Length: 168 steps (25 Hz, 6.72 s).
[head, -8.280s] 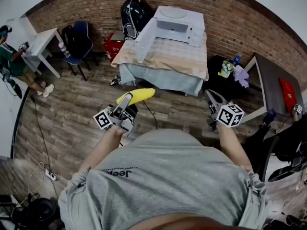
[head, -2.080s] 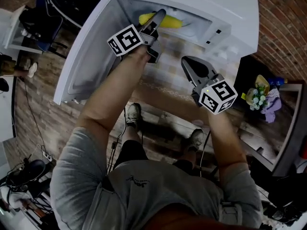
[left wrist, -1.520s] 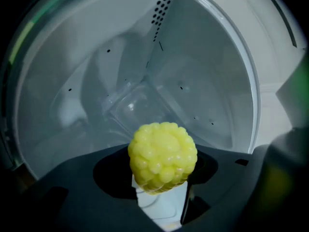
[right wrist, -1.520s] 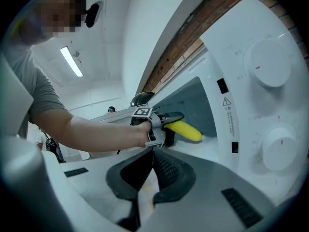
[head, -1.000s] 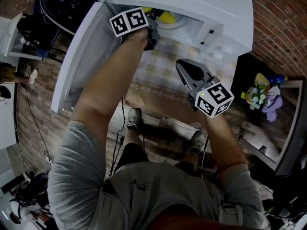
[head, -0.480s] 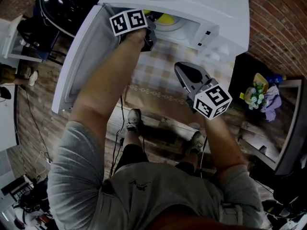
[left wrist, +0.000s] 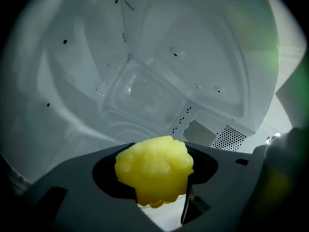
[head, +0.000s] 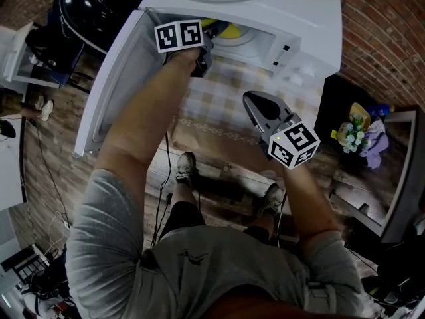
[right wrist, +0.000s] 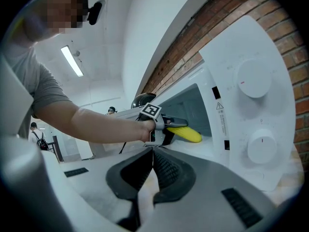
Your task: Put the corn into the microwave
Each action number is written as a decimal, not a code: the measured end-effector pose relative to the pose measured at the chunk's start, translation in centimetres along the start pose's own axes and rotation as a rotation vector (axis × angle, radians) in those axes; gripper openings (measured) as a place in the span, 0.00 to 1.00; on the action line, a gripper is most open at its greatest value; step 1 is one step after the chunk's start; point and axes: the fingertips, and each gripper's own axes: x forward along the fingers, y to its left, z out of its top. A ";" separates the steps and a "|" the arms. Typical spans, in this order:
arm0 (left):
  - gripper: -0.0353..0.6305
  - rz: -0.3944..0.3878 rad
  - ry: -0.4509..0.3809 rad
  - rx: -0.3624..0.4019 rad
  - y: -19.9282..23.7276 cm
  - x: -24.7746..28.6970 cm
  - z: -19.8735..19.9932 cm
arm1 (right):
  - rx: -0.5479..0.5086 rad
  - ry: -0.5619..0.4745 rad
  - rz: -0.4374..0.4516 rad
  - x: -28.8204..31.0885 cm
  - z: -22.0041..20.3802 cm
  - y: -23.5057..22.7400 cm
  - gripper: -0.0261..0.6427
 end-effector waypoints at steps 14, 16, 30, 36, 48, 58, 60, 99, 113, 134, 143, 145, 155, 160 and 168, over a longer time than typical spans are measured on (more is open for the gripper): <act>0.45 -0.003 0.069 0.632 -3.4 -0.5 -2.2 | -0.027 0.000 0.004 -0.1 0.3 1.1 0.07; 0.45 0.004 0.105 0.646 -3.3 -0.4 -2.7 | -0.028 -0.002 0.004 -0.2 0.4 1.2 0.07; 0.45 0.099 0.340 0.801 -0.9 2.1 -5.9 | -0.036 0.008 0.002 -0.8 0.0 1.4 0.07; 0.45 0.122 0.383 0.882 0.0 2.8 -5.5 | -0.035 0.001 -0.005 -1.3 0.1 1.0 0.07; 0.47 0.182 0.393 0.968 0.9 2.8 -4.3 | -0.018 -0.001 -0.016 -1.7 -0.2 0.7 0.07; 0.50 0.232 0.328 0.875 1.4 1.7 -3.7 | -0.022 0.001 -0.025 -1.9 0.3 0.8 0.07; 0.51 0.235 0.303 0.836 1.3 1.1 -3.4 | -0.025 0.001 -0.027 -2.0 0.5 0.9 0.07; 0.32 -0.167 -0.120 0.301 -13.5 -26.1 -3.5 | 0.031 0.051 -0.055 -1.1 11.6 4.3 0.07; 0.16 -0.418 -0.010 0.358 -18.4 -32.8 -1.5 | 0.140 -0.113 -0.168 -4.0 17.4 8.4 0.07; 0.08 -0.222 -0.234 0.284 -28.3 -37.1 -2.9 | 0.001 -0.012 -0.002 -20.7 16.4 11.8 0.06; 0.08 -0.319 -0.190 0.391 -26.7 -38.0 -0.2 | 0.029 -0.088 -0.074 -17.8 18.4 13.3 0.06; 0.08 -0.335 -0.169 0.420 -26.2 -38.0 0.6 | 0.043 -0.102 -0.092 -17.0 18.6 13.5 0.06; 0.08 -0.374 -0.156 0.418 -24.0 -37.8 1.7 | 0.036 -0.096 -0.133 -15.0 19.3 14.1 0.06; 0.08 -0.379 -0.162 0.402 -24.2 -37.3 2.0 | 0.041 -0.083 -0.139 -15.2 19.3 13.7 0.06; 0.08 -0.375 -0.166 0.384 -24.8 -36.9 1.5 | -0.003 -0.049 -0.156 -16.1 18.9 13.1 0.06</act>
